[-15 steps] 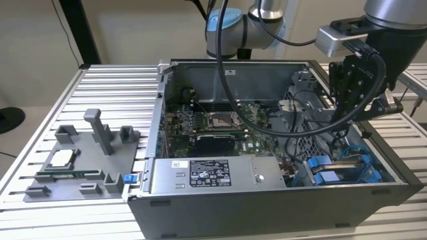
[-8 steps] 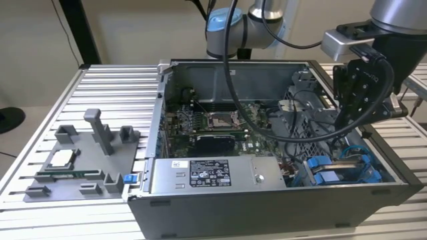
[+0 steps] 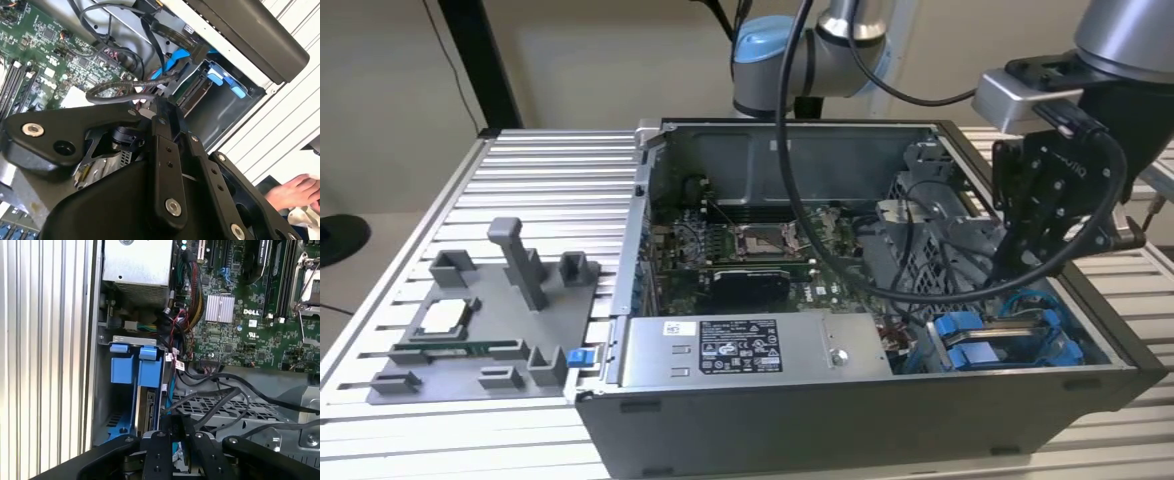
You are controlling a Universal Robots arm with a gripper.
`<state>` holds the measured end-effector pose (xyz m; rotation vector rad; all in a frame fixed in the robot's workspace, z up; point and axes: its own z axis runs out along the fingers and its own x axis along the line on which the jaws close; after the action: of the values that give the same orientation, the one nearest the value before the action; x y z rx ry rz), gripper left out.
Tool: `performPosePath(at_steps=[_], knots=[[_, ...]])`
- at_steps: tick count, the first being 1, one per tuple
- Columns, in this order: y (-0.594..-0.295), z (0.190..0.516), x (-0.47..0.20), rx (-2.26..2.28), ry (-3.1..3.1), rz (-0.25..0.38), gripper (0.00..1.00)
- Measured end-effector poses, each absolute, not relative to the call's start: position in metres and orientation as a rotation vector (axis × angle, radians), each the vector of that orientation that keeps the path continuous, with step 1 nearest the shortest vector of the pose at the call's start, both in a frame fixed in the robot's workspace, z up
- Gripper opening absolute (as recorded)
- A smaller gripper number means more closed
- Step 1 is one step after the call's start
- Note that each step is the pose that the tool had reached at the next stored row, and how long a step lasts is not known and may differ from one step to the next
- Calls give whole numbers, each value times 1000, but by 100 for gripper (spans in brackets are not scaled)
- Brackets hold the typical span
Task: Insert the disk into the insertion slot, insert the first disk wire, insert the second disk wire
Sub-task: 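Insert the first disk wire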
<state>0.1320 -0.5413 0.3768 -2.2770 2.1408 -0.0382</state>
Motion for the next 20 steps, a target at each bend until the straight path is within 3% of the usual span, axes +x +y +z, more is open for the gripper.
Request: performPosePath(at_steps=[12,20], knots=[[-559,373,136,-2300,2175,29,0],[-568,368,148,-2303,2179,36,0]])
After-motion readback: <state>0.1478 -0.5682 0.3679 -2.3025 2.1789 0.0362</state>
